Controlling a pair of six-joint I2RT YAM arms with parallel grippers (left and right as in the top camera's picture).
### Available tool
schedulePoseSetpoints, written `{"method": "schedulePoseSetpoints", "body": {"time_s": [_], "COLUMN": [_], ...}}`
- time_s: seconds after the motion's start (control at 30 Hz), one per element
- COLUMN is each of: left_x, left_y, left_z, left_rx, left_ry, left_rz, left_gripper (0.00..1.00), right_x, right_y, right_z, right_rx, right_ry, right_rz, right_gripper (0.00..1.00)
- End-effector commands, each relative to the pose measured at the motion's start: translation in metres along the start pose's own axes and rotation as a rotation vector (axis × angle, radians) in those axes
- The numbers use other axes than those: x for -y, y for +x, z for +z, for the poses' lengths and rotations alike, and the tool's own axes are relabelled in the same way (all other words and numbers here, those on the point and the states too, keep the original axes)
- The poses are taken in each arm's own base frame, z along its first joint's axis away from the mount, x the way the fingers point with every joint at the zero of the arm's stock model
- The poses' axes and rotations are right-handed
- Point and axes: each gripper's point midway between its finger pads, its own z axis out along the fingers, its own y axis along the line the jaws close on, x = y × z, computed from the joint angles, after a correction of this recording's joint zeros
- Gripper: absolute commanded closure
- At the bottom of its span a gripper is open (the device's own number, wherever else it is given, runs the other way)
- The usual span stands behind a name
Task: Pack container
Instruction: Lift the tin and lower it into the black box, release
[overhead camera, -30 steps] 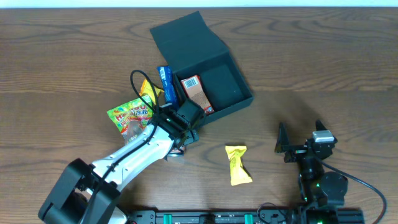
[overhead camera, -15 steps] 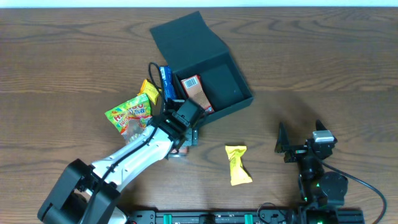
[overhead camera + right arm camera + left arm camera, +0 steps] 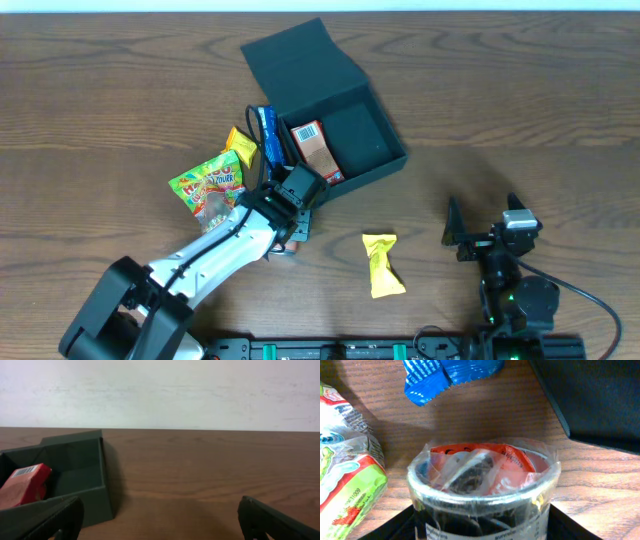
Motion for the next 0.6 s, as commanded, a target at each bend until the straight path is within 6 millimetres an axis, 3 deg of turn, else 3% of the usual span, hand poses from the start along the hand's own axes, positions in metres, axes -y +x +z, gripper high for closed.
{"method": "schedulePoseSetpoints", "body": {"time_s": [0.0,0.1,0.3,0.43,0.57], "left_x": [0.001,0.0,0.001,0.011,0.025], "left_y": [0.0,-0.003,-0.014,-0.038,-0.076], "left_z": [-0.009,-0.021,-0.053,-0.081,-0.119], "left_rx": [0.009,0.033,0.106,0.149,0.204], "left_ry": [0.027,0.04,0.088,0.122,0.159], "left_rz": [0.001,-0.004,-0.081,-0.11,-0.15], "left_gripper": [0.37,0.43,0.43,0.45,0.45], "right_x": [0.004,0.004,0.004,0.004,0.004], "right_y": [0.001,0.001,0.001,0.001,0.001], "right_z": [0.0,0.0,0.0,0.0,0.0], "right_rx": [-0.004,-0.004,-0.004,-0.004,-0.004], "right_ry": [0.017,0.017,0.017,0.017,0.017], "right_rz": [-0.01,-0.01,-0.01,-0.01,-0.01], "right_gripper": [0.01,0.01,0.01,0.01,0.01]}}
